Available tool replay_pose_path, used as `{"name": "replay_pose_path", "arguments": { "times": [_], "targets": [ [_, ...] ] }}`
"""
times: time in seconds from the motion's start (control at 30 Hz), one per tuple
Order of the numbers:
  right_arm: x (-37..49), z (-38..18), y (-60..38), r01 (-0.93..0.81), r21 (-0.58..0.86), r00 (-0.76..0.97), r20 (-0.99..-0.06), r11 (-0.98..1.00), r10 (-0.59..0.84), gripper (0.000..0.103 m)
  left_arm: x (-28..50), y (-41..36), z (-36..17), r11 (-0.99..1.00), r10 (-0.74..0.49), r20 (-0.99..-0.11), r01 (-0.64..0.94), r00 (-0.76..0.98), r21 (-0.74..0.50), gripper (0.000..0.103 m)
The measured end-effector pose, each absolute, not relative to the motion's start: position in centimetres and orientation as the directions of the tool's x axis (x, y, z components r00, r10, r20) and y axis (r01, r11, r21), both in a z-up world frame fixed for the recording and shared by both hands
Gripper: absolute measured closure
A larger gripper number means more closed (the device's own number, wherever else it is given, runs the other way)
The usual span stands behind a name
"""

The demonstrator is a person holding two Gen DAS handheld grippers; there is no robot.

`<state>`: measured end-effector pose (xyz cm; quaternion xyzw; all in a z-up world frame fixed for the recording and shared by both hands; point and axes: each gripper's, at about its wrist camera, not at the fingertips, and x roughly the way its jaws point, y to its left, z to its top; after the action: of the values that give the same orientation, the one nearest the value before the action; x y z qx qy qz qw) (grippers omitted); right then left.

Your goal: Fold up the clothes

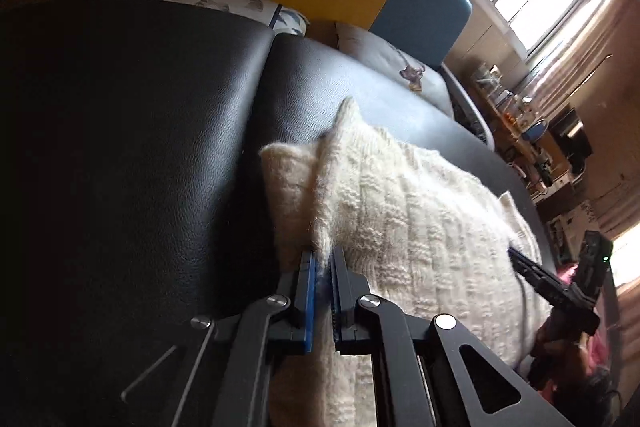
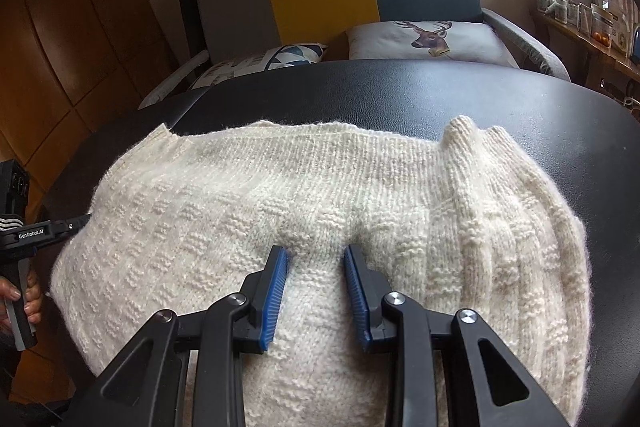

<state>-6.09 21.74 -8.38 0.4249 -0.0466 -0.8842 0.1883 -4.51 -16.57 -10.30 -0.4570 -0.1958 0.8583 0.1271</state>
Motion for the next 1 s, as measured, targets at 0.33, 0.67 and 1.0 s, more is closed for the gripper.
{"name": "replay_pose_path", "arguments": {
  "times": [0.33,0.67,1.0],
  "targets": [
    [-6.4,-6.9,23.2,0.315,0.348,-0.525,-0.711,-0.883,-0.467,0.073,-4.1,-18.2,-9.9,-0.873,0.389,-0.717,0.018,-0.579,-0.488,0.042],
    [-6.2,-6.0,29.6,0.291,0.339,-0.504,-0.741,-0.895,-0.444,0.073,-8.2,-17.3,-10.5,-0.82,0.498,-0.683,-0.036,-0.534,-0.571,0.019],
    [-5.3,-8.3,32.6,0.265,0.472,-0.502,-0.677,-0.841,-0.538,0.073,-8.8,-16.5,-11.3,-0.795,0.534,-0.686,-0.016,-0.494,-0.607,0.08]
  ]
}}
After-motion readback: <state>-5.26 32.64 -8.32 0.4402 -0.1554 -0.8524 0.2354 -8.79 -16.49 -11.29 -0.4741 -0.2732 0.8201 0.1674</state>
